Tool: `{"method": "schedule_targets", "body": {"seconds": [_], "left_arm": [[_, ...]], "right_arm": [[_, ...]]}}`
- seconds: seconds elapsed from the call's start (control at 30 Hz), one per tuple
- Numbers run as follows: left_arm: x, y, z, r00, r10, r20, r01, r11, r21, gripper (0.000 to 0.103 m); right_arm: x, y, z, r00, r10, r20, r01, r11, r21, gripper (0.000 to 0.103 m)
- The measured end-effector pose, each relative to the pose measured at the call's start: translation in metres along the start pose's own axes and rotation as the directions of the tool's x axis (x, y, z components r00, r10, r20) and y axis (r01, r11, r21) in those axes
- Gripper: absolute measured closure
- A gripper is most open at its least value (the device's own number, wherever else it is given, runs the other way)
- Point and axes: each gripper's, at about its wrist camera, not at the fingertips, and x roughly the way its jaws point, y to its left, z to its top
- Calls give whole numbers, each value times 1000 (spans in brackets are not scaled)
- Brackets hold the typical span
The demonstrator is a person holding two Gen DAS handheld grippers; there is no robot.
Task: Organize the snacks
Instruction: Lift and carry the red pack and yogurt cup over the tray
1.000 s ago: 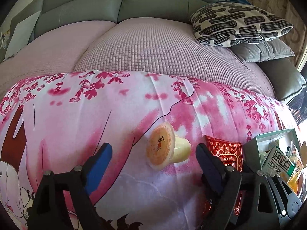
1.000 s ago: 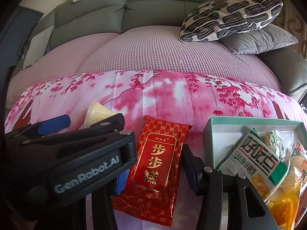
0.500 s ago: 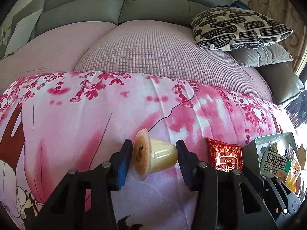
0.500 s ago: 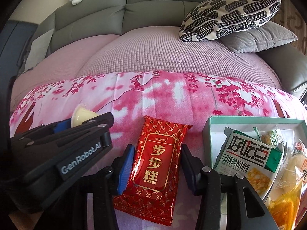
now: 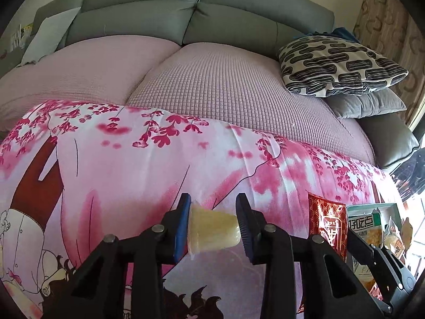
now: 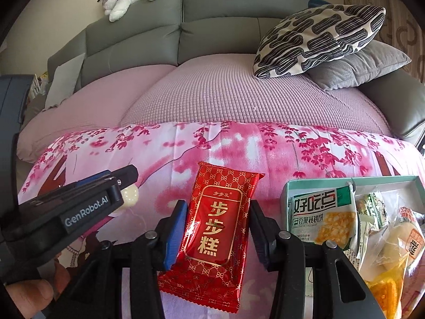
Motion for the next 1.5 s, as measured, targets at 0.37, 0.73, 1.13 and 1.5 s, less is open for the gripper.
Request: {"method": "schedule_targets", "body": {"seconds": [0.37, 0.73, 1.13, 1.5], "left_arm": [[6, 7, -3, 999, -28, -28, 28, 999, -26, 77], [3, 11, -6, 998, -30, -54, 28, 999, -38, 54], [10, -5, -12, 993, -50, -108, 52, 999, 15, 54], [17, -6, -17, 994, -22, -105, 26, 999, 40, 55]], "right_arm": [[2, 0, -1, 1000, 1, -14, -1, 1000, -2, 54], [5, -5, -2, 1000, 3, -26, -3, 1000, 15, 54], [12, -7, -5, 998, -24, -61, 25, 1000, 7, 54], [21, -11, -9, 995, -33, -95, 34, 999, 10, 54]]}}
